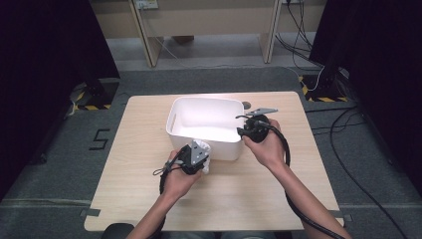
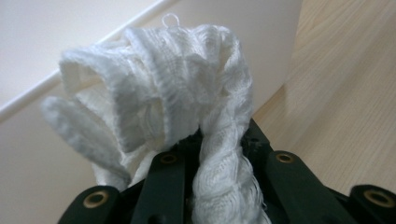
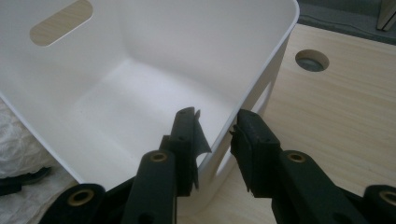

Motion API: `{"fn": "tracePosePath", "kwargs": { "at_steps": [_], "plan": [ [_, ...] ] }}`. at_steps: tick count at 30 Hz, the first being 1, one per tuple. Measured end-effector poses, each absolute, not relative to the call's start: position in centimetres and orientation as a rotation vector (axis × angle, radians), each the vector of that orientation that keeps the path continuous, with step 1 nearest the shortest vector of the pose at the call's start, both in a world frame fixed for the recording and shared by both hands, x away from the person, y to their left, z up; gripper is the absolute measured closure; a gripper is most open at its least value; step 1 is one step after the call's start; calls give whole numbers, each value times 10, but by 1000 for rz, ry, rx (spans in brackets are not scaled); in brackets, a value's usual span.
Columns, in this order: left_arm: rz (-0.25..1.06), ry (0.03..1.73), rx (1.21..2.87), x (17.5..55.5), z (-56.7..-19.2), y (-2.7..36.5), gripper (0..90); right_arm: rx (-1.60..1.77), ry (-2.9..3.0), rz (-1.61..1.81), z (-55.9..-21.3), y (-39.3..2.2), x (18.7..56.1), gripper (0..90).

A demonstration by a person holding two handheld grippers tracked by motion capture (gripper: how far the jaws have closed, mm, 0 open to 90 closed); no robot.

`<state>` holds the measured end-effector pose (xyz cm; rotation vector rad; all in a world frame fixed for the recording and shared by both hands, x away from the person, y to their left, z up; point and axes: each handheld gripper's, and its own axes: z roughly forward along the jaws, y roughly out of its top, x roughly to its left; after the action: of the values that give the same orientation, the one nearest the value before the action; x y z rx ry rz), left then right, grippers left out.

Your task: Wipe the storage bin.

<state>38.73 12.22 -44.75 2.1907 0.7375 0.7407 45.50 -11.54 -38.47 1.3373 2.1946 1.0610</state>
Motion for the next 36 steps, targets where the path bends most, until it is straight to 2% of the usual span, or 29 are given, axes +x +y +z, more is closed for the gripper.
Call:
{"fn": "tracePosePath", "kwargs": {
  "at_steps": [36],
  "plan": [
    [692,734,2245,392,-473,118,750,1331,2197,1060,-385,-115,455,696]
  ]
}}
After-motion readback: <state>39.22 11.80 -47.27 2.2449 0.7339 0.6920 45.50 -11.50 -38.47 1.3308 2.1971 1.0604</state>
